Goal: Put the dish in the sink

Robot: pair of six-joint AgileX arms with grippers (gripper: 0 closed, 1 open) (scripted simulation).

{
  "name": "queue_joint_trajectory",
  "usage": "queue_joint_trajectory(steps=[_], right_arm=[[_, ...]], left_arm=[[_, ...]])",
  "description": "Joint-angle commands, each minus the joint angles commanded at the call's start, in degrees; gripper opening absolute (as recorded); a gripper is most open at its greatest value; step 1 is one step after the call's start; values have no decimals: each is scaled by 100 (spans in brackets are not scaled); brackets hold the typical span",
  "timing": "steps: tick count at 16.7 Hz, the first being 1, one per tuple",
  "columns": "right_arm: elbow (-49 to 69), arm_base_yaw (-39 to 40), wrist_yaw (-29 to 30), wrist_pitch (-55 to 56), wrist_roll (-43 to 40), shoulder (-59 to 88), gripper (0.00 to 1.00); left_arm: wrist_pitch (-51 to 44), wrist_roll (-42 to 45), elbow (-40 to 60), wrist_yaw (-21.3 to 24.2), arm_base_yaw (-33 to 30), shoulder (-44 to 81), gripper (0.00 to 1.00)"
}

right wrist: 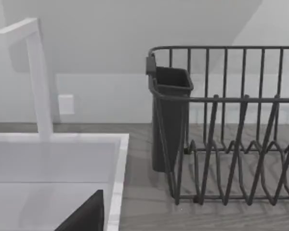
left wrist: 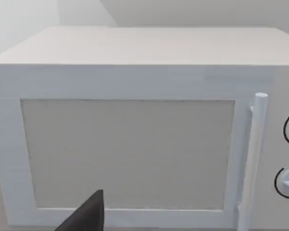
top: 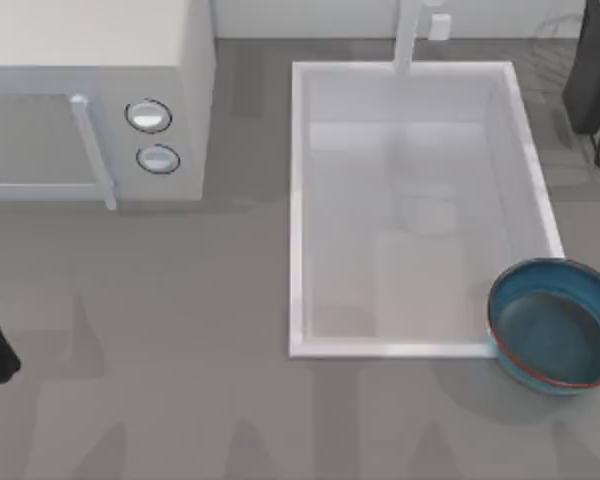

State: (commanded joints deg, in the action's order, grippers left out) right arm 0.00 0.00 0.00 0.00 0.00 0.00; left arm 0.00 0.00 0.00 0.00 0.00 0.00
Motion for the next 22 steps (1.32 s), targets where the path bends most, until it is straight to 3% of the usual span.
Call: queue_joint_trajectory(steps=[4, 8, 22], right_arm=[[186, 25, -9, -178, 2, 188, 100], [1233, 122, -24, -1116, 13, 1288, 100], [6610, 530, 14, -6169, 67, 8522, 100]], left_arm=[[0, 0, 0, 0, 0, 0, 100], [0, 0, 0, 0, 0, 0, 100], [0, 0, 0, 0, 0, 0, 100]])
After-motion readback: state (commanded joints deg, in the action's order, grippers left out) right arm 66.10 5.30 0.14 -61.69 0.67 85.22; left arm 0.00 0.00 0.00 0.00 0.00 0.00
